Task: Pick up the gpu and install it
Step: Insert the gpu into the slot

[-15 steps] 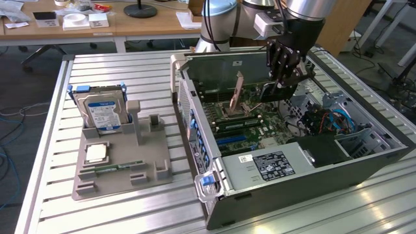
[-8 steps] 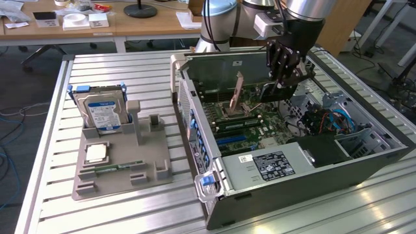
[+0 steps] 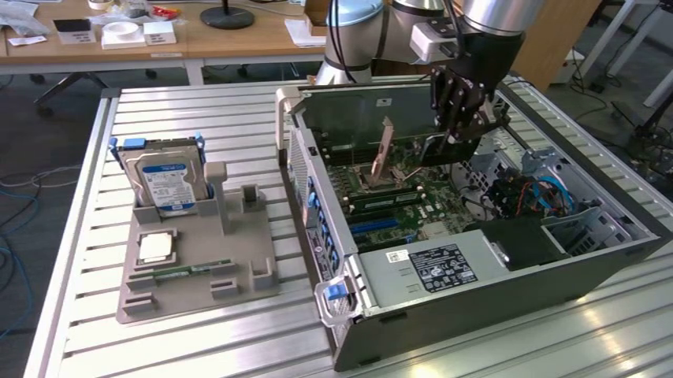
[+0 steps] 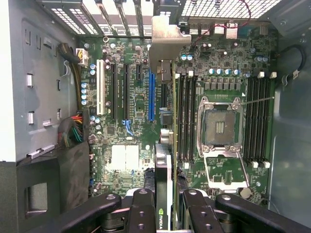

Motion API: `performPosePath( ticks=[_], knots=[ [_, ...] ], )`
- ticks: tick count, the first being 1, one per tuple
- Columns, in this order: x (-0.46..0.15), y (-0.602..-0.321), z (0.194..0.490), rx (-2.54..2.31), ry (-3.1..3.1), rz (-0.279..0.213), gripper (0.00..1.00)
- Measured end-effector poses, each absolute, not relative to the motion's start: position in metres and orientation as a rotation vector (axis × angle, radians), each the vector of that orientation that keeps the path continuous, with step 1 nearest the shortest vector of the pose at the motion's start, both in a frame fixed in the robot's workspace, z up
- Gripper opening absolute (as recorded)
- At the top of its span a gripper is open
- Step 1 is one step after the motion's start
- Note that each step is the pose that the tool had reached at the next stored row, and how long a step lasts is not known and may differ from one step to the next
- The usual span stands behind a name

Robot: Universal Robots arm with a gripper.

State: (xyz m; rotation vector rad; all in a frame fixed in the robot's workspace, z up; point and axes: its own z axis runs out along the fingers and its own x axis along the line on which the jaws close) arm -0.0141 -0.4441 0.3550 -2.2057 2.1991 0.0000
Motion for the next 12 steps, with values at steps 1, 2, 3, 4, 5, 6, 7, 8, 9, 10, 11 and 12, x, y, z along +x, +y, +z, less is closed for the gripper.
performPosePath(
  ticks=[1, 2, 3, 4, 5, 6, 7, 8, 9, 10, 11, 12],
  knots=[
    [-0.0141, -0.4441, 0.3550, -2.206, 2.199, 0.000, 0.27],
    [-0.0141, -0.4441, 0.3550, -2.206, 2.199, 0.000, 0.27],
    [-0.0141, -0.4441, 0.3549, -2.206, 2.199, 0.000, 0.27],
    [-0.0141, -0.4441, 0.3549, -2.206, 2.199, 0.000, 0.27],
    [-0.0141, -0.4440, 0.3547, -2.206, 2.199, 0.000, 0.27],
    [-0.0141, -0.4440, 0.3540, -2.205, 2.199, 0.000, 0.27],
    [-0.0141, -0.4441, 0.3533, -2.205, 2.199, 0.000, 0.27],
    [-0.0142, -0.4441, 0.3526, -2.206, 2.199, 0.000, 0.27],
    [-0.0142, -0.4441, 0.3518, -2.206, 2.199, 0.000, 0.27],
    [-0.0143, -0.4441, 0.3510, -2.206, 2.199, 0.000, 0.27],
    [-0.0144, -0.4441, 0.3500, -2.206, 2.199, 0.000, 0.27],
    [-0.0145, -0.4441, 0.3491, -2.206, 2.199, 0.000, 0.27]
  ],
)
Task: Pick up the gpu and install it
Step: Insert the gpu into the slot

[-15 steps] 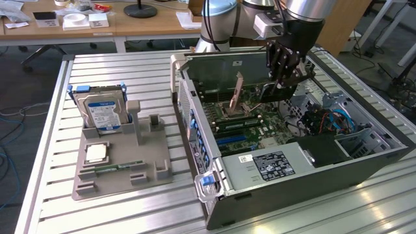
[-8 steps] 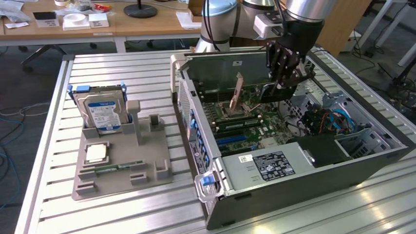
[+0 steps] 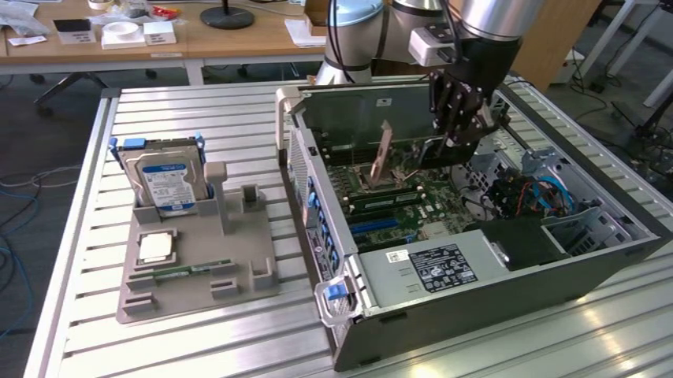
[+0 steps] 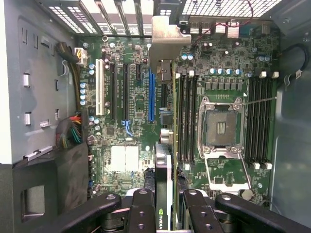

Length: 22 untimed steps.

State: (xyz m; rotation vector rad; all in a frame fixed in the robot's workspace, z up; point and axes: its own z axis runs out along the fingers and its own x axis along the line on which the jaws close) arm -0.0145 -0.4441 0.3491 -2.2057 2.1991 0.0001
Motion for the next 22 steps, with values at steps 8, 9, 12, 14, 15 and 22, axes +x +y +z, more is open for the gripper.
performPosePath(
  ticks=[8, 9, 12, 14, 15, 22],
  knots=[
    [-0.0147, -0.4441, 0.3474, -2.206, 2.199, 0.000, 0.27],
    [-0.0147, -0.4441, 0.3474, -2.206, 2.199, 0.000, 0.27],
    [-0.0152, -0.4441, 0.3470, -2.206, 2.199, 0.000, 0.27],
    [-0.0153, -0.4441, 0.3469, -2.206, 2.199, 0.000, 0.27],
    [-0.0156, -0.4441, 0.3468, -2.206, 2.199, 0.000, 0.27],
    [-0.0180, -0.4442, 0.3458, -2.206, 2.199, 0.000, 0.27]
  ],
)
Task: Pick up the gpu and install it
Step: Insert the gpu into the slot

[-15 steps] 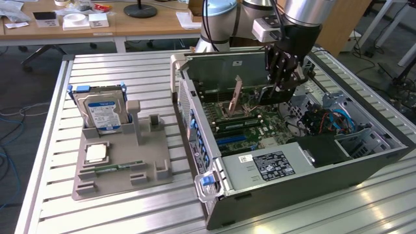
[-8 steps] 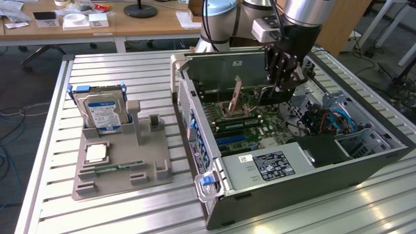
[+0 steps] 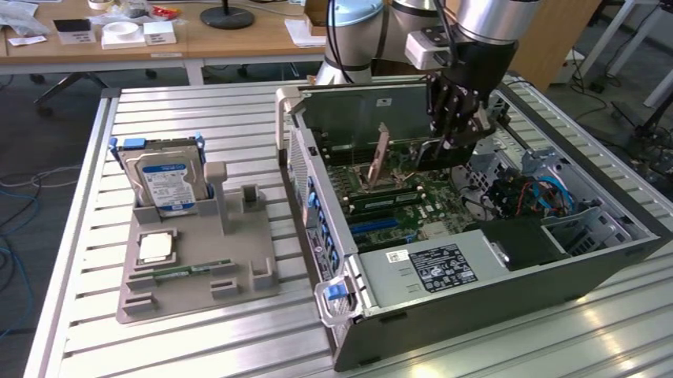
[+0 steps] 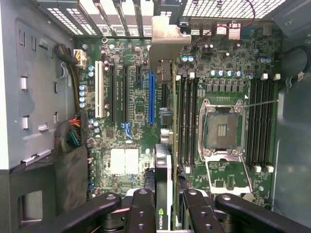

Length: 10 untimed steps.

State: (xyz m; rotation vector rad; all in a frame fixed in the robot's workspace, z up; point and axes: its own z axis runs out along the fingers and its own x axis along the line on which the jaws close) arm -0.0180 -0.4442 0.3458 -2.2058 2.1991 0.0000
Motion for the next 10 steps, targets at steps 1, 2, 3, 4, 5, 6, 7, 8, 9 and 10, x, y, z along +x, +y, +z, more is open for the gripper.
performPosePath(
  ticks=[1, 2, 3, 4, 5, 6, 7, 8, 9, 10],
  knots=[
    [-0.0180, -0.4442, 0.3458, -2.206, 2.199, 0.000, 0.27],
    [-0.0180, -0.4442, 0.3458, -2.206, 2.199, 0.000, 0.27],
    [-0.0180, -0.4442, 0.3457, -2.206, 2.199, 0.000, 0.27],
    [-0.0180, -0.4442, 0.3457, -2.206, 2.199, 0.000, 0.27],
    [-0.0180, -0.4441, 0.3456, -2.206, 2.199, 0.000, 0.27],
    [-0.0180, -0.4441, 0.3451, -2.205, 2.199, 0.000, 0.27],
    [-0.0180, -0.4441, 0.3447, -2.205, 2.199, 0.000, 0.27],
    [-0.0180, -0.4442, 0.3441, -2.206, 2.199, 0.000, 0.27],
    [-0.0180, -0.4442, 0.3435, -2.206, 2.199, 0.000, 0.27],
    [-0.0180, -0.4442, 0.3429, -2.206, 2.199, 0.000, 0.27]
  ],
)
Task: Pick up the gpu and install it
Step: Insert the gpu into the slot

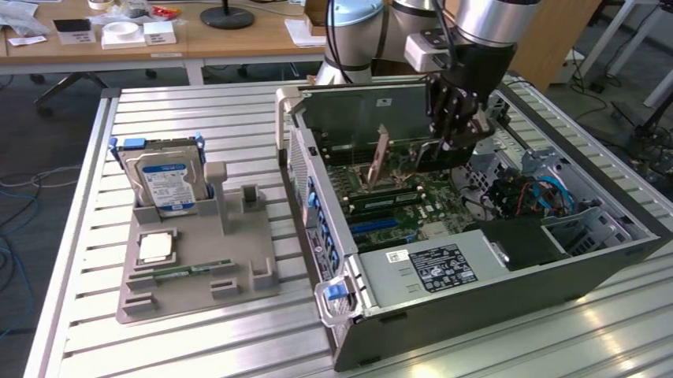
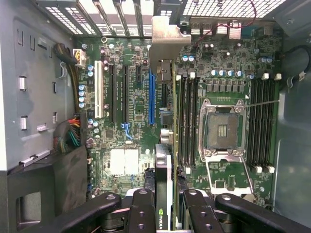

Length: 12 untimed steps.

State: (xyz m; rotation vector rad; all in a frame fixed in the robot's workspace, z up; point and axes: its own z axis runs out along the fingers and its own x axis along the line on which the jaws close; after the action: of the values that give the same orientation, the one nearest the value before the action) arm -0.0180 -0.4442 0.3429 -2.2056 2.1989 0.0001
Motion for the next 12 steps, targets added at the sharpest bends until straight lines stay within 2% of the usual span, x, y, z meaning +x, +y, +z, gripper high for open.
performPosePath(
  ticks=[12],
  knots=[
    [-0.0185, -0.4504, 0.3384, -2.206, 2.199, 0.000, 0.27]
  ],
)
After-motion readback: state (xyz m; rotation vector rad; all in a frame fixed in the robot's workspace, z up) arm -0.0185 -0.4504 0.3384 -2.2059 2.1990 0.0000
